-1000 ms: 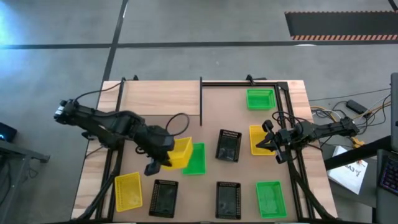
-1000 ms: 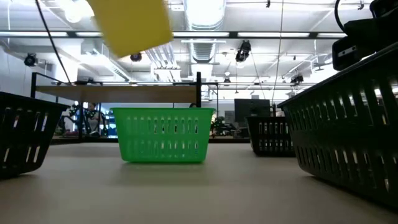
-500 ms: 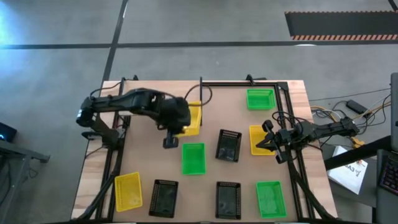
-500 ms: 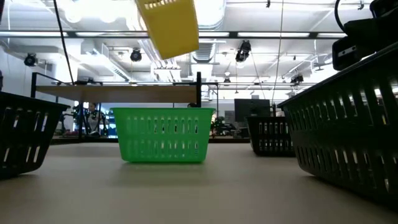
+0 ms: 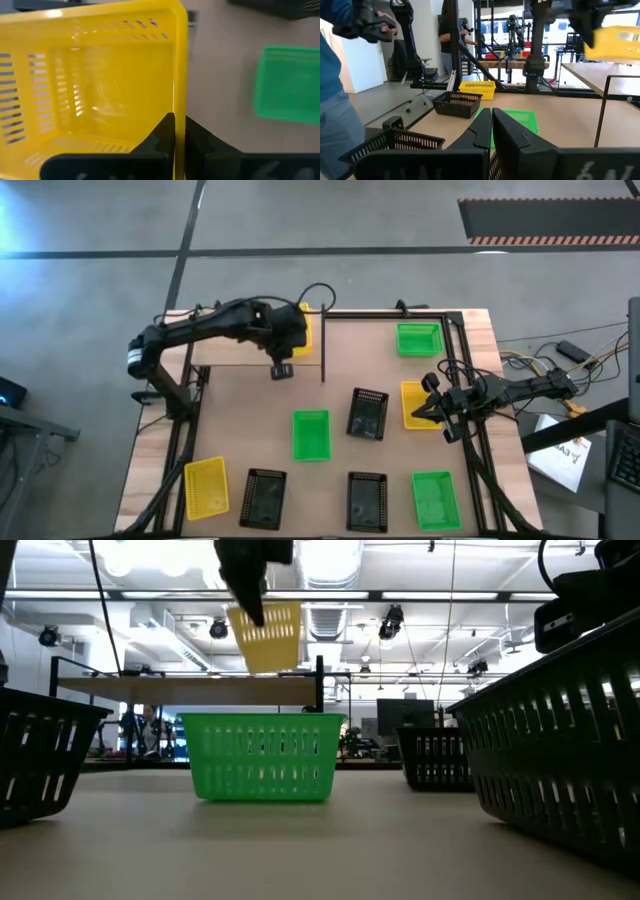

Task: Stack baskets on shelf by color
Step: Put the top left yellow bin on the shelf

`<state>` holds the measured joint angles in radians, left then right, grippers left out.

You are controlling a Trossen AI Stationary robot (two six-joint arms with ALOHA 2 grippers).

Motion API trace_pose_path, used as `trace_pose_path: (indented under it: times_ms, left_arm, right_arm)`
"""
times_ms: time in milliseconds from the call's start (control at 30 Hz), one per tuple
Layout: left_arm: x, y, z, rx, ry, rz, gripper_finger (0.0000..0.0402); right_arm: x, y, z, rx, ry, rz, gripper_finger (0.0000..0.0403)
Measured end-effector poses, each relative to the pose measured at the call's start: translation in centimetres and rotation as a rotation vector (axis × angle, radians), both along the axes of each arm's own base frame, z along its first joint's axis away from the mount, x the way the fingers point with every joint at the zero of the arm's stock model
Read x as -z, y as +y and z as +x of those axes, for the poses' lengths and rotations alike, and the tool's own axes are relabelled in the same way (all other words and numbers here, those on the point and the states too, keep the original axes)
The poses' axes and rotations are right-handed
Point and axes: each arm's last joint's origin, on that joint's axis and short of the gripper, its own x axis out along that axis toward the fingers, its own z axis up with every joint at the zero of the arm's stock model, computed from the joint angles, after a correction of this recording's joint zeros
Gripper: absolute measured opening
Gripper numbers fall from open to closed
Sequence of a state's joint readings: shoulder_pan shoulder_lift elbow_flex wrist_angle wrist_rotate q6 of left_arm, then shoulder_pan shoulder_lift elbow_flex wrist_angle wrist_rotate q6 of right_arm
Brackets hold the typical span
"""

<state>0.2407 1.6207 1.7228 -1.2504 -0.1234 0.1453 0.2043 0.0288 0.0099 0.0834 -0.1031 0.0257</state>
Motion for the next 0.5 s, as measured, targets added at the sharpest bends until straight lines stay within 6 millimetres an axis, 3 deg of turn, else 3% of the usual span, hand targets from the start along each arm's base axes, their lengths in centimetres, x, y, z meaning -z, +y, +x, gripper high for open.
trace_pose_path:
  times_ms: [267,500]
  left_arm:
    - [3.2,0.6,0.7,0.052,0.023,0.032,0.0000]
    - [4.4,0.7,0.9,0.054,0.029,0.042,0.0000]
  right_arm:
    - [0.0,0.0,0.0,0.000,0.000,0.000,0.0009]
    - [0.0,0.0,0.0,0.000,0.000,0.000,0.0009]
